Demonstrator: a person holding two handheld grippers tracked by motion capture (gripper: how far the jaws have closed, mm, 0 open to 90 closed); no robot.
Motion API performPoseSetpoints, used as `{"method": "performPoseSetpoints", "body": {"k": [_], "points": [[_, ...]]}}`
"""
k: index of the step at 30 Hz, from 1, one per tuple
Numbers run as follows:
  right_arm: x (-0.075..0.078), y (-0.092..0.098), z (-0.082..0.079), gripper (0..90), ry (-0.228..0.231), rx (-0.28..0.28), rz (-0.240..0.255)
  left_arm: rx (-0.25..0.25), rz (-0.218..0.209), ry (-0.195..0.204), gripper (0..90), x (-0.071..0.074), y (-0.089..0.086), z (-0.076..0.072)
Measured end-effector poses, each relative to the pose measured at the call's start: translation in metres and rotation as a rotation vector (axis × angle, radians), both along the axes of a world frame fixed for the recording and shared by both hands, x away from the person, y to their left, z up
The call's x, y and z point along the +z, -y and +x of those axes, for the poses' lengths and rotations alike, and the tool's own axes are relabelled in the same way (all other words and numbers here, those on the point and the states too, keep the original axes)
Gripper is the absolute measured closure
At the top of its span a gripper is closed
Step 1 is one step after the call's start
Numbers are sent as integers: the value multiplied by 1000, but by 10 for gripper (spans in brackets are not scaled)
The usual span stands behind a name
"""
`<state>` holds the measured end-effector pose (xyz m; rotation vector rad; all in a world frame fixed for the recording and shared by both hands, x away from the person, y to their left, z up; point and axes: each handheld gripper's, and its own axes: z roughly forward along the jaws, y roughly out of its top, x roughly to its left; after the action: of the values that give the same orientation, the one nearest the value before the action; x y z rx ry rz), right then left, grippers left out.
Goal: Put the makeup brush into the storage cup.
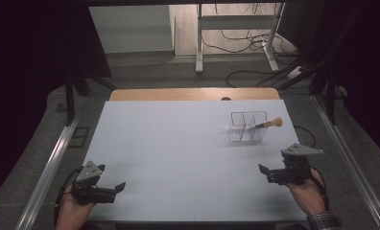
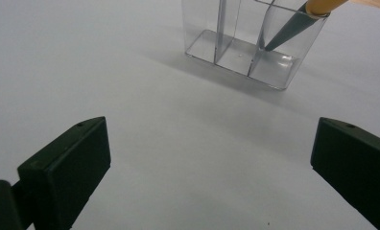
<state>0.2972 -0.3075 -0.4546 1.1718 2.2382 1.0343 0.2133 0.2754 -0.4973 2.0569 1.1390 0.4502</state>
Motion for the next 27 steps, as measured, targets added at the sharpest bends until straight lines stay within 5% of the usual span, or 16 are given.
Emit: {"method": "performPoseSetpoints", "body": {"k": [27], "points": [[-3, 2, -20, 0, -7, 8, -2, 11, 5, -4, 11, 0, -4, -3]]}}
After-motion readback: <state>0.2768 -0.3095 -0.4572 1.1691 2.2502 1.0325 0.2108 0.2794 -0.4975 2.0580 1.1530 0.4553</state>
